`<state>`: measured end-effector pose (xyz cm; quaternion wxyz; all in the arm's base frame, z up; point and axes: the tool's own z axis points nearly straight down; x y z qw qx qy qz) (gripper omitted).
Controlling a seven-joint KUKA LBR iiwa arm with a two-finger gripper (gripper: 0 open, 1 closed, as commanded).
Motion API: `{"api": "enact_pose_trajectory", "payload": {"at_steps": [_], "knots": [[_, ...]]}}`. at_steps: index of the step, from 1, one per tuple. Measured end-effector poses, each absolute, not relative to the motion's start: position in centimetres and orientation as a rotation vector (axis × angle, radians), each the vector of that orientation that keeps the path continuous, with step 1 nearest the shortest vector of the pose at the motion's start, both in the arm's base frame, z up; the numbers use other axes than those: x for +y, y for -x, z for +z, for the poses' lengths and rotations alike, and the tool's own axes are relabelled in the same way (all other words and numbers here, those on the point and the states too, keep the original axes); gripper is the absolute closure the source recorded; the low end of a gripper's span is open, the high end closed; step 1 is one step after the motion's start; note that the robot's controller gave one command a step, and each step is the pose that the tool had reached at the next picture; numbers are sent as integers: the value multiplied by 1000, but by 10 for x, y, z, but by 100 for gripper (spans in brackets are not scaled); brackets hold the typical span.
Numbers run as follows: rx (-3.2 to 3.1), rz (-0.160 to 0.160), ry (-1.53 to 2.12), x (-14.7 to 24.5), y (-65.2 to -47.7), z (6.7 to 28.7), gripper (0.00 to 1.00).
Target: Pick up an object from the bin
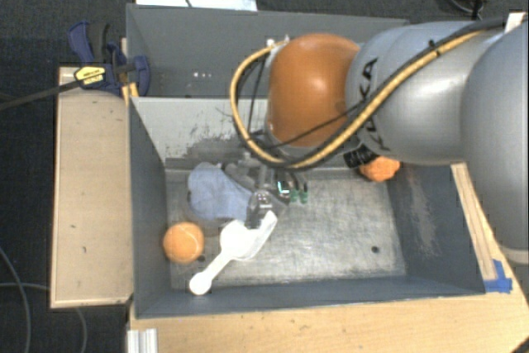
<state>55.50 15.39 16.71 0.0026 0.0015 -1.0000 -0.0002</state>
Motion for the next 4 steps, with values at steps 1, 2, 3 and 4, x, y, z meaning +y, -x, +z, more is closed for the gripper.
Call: {"api": "enact_pose_trajectory", "payload": {"at_steps": [1, 2, 3, 4], "knots": [[-3144, -2, 2, 153, -557, 171, 0], [-3144, -2, -149, 157, -545, 124, 0], [-3164, -7, -197, 166, -529, 116, 0], [-3142, -2, -118, 171, -546, 129, 0]]}}
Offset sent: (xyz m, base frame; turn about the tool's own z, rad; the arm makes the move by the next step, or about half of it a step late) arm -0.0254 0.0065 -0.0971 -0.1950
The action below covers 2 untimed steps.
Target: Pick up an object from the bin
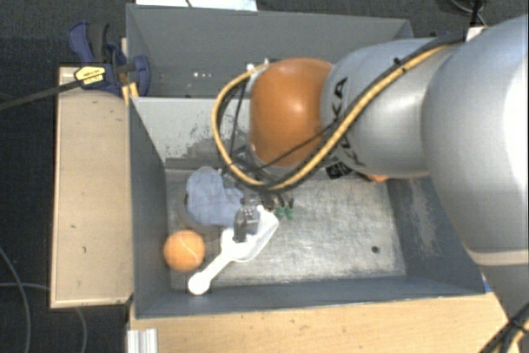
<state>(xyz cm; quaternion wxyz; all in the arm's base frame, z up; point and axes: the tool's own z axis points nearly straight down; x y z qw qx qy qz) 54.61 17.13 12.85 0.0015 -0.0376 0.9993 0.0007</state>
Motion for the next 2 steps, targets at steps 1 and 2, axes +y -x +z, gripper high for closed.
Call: {"api": "enact_pose_trajectory", "payload": {"at_steps": [1, 2], "knots": [[3099, 17, -142, 185, -553, 102, 0], [3135, -14, -152, 179, -545, 91, 100]]}}
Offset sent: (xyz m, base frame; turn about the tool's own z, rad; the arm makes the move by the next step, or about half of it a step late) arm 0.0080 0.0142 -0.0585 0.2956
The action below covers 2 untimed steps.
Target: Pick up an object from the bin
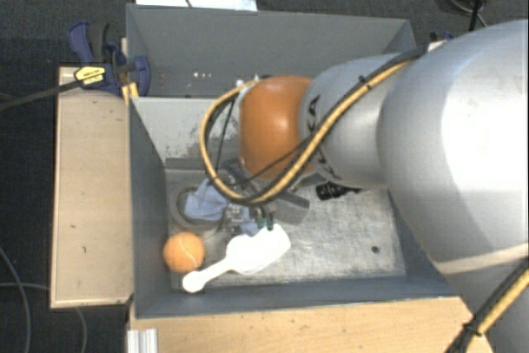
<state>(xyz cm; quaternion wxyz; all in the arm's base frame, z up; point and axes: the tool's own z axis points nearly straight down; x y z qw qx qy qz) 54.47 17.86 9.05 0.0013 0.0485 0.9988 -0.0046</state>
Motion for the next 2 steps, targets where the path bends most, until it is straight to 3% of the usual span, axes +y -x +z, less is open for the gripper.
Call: {"api": "enact_pose_trajectory", "payload": {"at_steps": [2], "knots": [[3135, -13, -154, 178, -544, 92, 100]]}}
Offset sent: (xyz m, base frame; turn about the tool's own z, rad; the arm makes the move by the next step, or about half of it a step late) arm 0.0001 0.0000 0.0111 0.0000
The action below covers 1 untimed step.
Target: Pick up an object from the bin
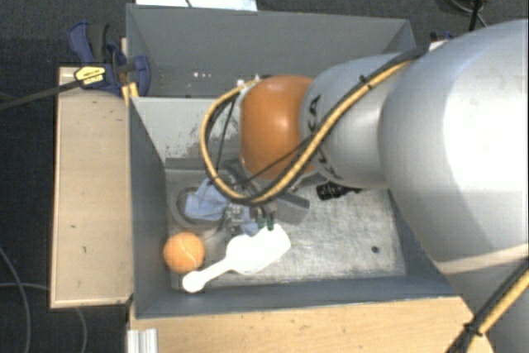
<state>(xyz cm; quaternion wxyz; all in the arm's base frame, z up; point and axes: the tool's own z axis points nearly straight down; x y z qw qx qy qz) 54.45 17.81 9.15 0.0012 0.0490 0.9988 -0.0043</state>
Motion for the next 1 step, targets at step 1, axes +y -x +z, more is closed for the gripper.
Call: {"api": "enact_pose_trajectory", "payload": {"at_steps": [1], "knots": [[3141, -11, -158, 178, -543, 98, 100]]}}
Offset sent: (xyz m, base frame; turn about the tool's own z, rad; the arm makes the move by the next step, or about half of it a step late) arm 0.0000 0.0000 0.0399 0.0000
